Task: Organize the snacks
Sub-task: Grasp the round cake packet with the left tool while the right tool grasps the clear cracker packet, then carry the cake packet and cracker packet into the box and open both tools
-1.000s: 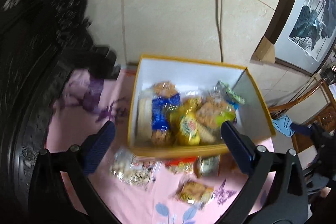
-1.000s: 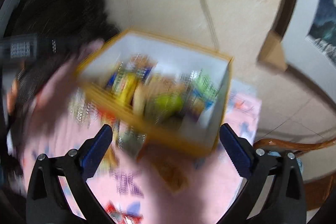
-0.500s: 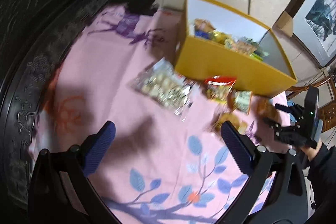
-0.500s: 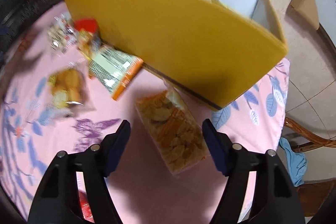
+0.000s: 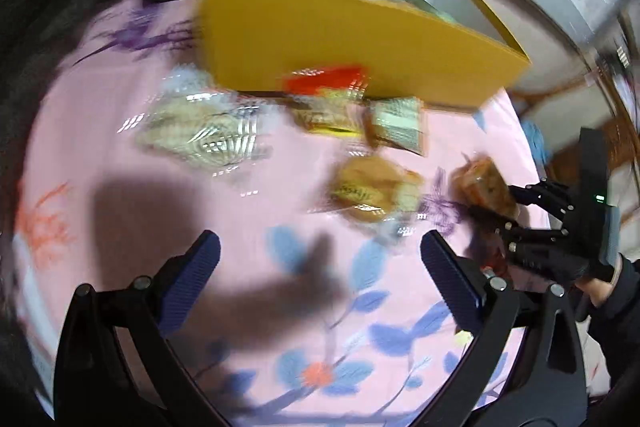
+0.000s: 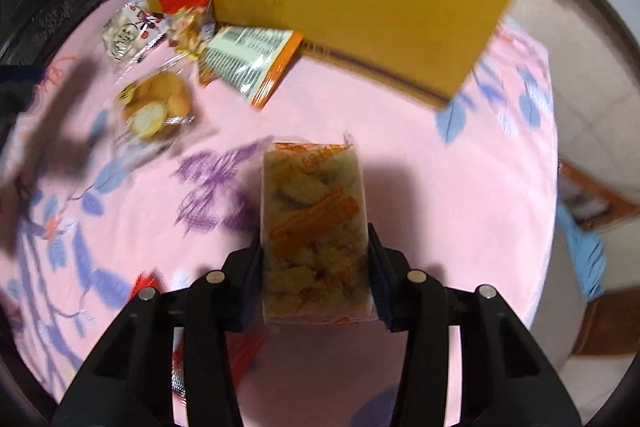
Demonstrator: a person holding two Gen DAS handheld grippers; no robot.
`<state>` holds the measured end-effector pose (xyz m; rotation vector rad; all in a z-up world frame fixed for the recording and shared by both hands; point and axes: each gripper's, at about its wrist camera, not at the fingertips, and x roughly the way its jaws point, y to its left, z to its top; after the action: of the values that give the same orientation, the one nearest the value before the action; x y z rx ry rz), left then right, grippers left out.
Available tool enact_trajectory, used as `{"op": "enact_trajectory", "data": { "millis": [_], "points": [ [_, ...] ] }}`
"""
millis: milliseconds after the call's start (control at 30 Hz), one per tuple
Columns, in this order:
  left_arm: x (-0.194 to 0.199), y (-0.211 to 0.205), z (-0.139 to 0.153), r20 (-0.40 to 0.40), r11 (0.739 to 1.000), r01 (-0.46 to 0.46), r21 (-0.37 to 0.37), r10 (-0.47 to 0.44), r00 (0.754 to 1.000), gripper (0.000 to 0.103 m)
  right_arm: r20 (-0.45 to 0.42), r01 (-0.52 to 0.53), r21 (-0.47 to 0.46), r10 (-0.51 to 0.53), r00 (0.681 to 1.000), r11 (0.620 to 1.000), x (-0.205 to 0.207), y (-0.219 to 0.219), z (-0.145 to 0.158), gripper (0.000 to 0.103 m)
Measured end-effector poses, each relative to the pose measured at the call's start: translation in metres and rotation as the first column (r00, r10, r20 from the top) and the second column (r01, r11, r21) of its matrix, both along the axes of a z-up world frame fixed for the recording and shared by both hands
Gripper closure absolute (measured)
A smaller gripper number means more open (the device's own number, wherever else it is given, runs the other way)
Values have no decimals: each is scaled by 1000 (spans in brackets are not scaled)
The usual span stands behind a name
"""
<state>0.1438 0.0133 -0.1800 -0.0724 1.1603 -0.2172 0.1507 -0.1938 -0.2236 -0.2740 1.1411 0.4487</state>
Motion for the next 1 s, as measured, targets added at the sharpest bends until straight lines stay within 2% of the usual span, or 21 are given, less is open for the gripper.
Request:
{"op": "enact_trajectory", "data": {
  "millis": [167,333,433,467,500,533,600,700,800,900,1000],
  "points": [
    [29,-49,-42,-59,987,139,84,-134,989,2,9,52,20,-52,999,998,-16,-2,-1,55],
    [47,-59,-64,-99,976,169,141,-156,983,2,2,70,2,-70,998,998,-15,-1,0,51],
    [45,-63,-66,-64,968,189,168,-180,982,2,-12,80,-8,-81,997,997,-10,1,0,49],
    [43,-63,-65,-44,968,187,167,-182,982,5,-18,82,-10,-83,996,997,-8,1,0,48],
    [41,-62,-62,-23,969,186,161,-185,983,19,-23,87,-8,-87,996,996,-6,2,0,49],
    [38,-61,-59,1,970,183,161,-185,983,37,-16,96,-10,-96,995,995,-6,2,0,50],
    [37,-63,-53,17,974,169,150,-174,985,45,-1,117,-2,-117,993,993,-7,0,0,57],
    [33,-63,-44,39,978,154,140,-161,986,47,0,143,18,-143,990,989,-7,-1,1,57],
    [21,-52,-21,82,992,95,86,-102,991,47,22,147,59,-148,989,987,-12,-1,12,57],
    [10,-41,8,105,999,31,16,-33,994,47,68,134,98,-141,988,986,-21,2,35,57],
    [-4,-35,26,118,1000,-11,-8,12,993,47,122,122,140,-140,983,983,-23,5,62,57]
  ]
}}
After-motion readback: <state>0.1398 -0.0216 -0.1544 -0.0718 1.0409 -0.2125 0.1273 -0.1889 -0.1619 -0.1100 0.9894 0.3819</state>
